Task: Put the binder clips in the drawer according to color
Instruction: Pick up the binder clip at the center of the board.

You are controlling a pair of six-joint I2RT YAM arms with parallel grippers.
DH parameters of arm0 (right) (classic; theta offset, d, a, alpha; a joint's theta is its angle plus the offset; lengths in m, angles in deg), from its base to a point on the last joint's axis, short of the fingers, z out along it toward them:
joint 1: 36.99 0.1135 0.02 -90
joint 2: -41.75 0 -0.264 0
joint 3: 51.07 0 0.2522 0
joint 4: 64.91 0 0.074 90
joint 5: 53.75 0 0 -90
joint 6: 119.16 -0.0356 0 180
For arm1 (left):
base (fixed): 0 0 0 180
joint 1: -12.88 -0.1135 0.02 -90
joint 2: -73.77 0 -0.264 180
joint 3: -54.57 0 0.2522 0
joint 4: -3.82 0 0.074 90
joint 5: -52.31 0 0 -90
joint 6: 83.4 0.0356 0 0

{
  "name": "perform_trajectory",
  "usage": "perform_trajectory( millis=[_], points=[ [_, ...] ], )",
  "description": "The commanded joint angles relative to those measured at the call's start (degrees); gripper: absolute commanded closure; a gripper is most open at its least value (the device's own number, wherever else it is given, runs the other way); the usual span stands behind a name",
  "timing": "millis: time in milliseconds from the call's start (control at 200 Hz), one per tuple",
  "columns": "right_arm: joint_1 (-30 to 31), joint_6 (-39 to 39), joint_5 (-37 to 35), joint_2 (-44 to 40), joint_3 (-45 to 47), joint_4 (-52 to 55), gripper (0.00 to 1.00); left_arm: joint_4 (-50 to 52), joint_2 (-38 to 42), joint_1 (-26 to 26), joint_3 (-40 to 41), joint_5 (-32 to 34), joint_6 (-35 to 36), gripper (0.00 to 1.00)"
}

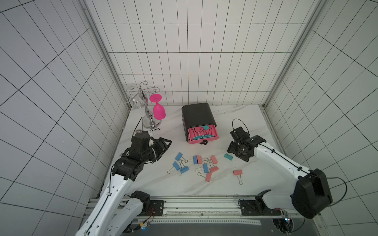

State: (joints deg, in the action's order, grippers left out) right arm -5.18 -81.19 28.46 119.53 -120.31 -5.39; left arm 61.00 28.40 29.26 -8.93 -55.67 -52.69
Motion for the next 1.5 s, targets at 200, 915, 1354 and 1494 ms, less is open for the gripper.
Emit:
perform_trajectory(
  millis=[200, 915, 1354, 1494],
  points=[
    [-0.58, -3.05, 0.68, 5.97, -2.52, 0.81, 0.19, -2.07, 1.92, -0.3, 2.38, 0.71, 0.84, 0.35],
    [-0.72, -5.98, 5.85, 19.02, -4.12, -6.38, 0.24, -2.56, 1.75, -2.49, 3.59, -1.97, 1.98, 0.35],
    [-1.11, -6.59, 7.77, 18.86, 0.27, -8.92, 0.34, -2.99, 1.77, -2.84, 4.47, -2.63, 1.64, 0.35],
    [-1.07, -6.77, 7.36, 17.33, 1.34, -9.11, 0.38, -3.25, 1.85, -2.85, 4.56, -2.77, 1.37, 0.35]
  ],
)
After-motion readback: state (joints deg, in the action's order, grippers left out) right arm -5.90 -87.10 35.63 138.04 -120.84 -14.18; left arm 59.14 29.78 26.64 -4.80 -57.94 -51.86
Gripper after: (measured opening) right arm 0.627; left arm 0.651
